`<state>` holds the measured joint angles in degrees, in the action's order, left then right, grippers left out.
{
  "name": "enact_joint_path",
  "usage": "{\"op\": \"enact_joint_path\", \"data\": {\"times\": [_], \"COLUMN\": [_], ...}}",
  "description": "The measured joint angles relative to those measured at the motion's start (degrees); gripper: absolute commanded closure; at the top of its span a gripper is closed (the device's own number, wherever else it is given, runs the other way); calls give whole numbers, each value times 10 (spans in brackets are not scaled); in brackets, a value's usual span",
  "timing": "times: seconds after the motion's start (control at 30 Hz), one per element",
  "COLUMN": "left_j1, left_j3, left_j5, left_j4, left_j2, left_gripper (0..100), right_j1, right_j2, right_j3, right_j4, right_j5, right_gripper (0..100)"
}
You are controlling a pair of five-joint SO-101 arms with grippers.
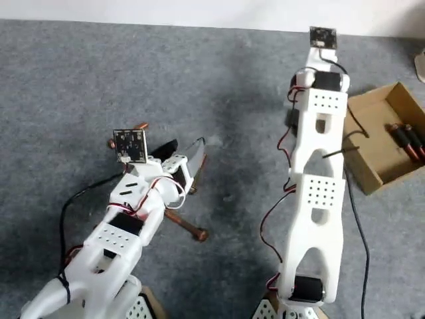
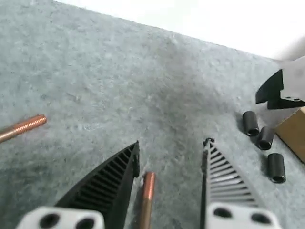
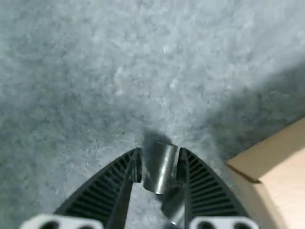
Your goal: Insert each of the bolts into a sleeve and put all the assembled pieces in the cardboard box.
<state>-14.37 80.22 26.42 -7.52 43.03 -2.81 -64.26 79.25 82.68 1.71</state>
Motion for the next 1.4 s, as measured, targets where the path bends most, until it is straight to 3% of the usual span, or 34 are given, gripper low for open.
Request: {"op": "enact_joint_path", "data": {"times": [0.37, 0.83, 0.97, 1.4], "left_j1": [13, 15, 14, 15], "left_j3": [0, 0, 0, 0], "left_j5": [0, 0, 0, 0], "left_j4": [0, 0, 0, -32], "left_j2": [0, 0, 0, 0], "left_gripper": [796, 796, 796, 797], "right_j1": [3, -3, -3, -5], "right_j2": [-40, -75, -75, -75], "right_j3": [0, 0, 0, 0], "right_j4": [-11, -40, -40, -38], "right_j5": [-84, -89, -89, -89], "right_gripper": [882, 888, 998, 994]}}
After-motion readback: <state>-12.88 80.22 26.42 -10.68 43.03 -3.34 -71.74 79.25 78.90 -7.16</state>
